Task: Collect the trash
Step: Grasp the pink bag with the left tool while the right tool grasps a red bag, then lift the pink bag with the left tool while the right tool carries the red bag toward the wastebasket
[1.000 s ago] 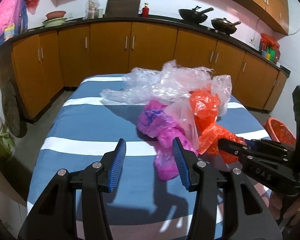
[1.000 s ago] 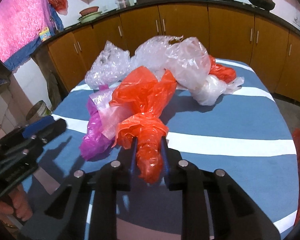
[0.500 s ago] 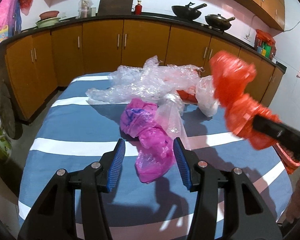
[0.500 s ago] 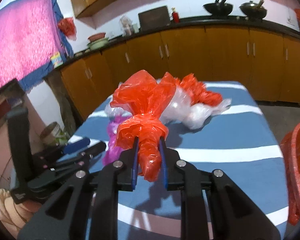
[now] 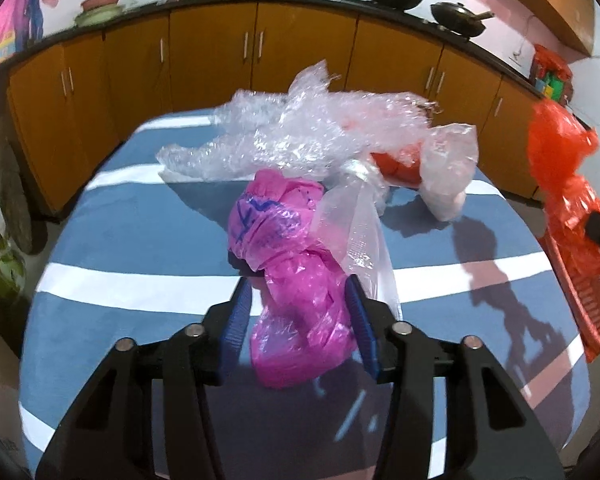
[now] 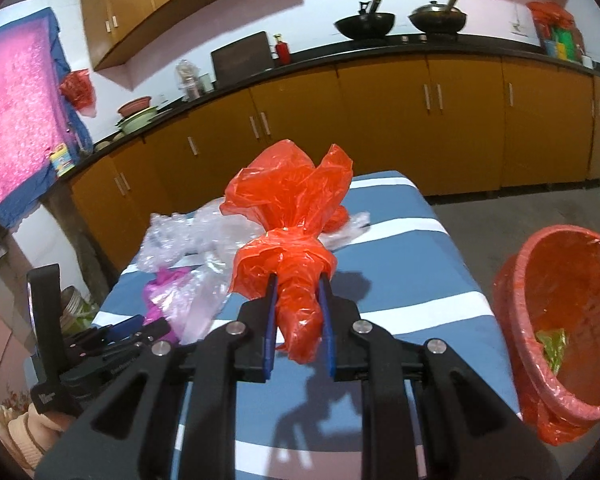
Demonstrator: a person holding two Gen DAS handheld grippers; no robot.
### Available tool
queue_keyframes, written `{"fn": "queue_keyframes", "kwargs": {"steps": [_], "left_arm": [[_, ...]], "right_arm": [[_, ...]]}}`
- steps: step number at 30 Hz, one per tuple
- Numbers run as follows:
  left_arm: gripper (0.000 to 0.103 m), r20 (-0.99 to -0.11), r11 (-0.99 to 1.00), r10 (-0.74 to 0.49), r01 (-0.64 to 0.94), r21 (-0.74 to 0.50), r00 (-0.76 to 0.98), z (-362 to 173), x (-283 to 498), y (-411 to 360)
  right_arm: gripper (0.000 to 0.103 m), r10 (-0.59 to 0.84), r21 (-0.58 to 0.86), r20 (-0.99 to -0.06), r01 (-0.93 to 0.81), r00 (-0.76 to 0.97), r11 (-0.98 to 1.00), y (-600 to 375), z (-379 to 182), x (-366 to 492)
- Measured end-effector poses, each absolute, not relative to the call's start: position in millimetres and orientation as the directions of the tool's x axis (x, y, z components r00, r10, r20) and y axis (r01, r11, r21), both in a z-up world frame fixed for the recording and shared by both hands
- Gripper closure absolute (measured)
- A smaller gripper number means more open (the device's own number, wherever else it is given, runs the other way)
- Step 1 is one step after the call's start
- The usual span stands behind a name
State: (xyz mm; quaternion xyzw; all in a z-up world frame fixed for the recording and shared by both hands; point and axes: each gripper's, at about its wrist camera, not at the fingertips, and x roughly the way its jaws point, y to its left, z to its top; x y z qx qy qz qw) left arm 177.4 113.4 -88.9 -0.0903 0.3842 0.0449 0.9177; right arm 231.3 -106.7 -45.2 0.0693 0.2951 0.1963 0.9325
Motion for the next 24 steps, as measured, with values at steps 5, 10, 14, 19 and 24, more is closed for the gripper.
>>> {"fn": "queue_keyframes", "kwargs": {"steps": [5, 10, 14, 19, 24], "left_arm": [[0.087, -0.724, 0.977, 0.005, -0.159, -0.144, 0.689, -91.6, 174.9, 118.1], [0.090, -0.719, 0.975, 0.015, -0.169, -0.144, 0.695, -89.0, 160.5, 131.8], [0.090, -0.715, 0.972, 0.022, -0.184, -0.149, 0.699, -84.9, 140.3, 149.2], [0.090, -0.713, 0.976, -0.014, -0.145, -0.162, 0.701, -80.5, 112.5, 156.0], [0.090, -0.706, 0.979, -0.038, -0.114, -0.167, 0.707, -76.4, 93.0, 148.1]], "right_arm": [[0.084, 0.390, 0.246, -0.538, -0.303, 0.747, 0.921, -110.5, -49.0, 231.6], [0.084, 0.379, 0.241, -0.542, -0.292, 0.751, 0.925, -112.3, -48.6, 228.9], [0.084, 0.373, 0.239, -0.541, -0.287, 0.754, 0.927, -113.7, -46.1, 227.7], [0.084, 0.370, 0.240, -0.540, -0.283, 0.756, 0.929, -113.4, -42.5, 223.8], [0.084, 0.369, 0.241, -0.536, -0.281, 0.759, 0.929, -113.1, -38.8, 218.5]]}}
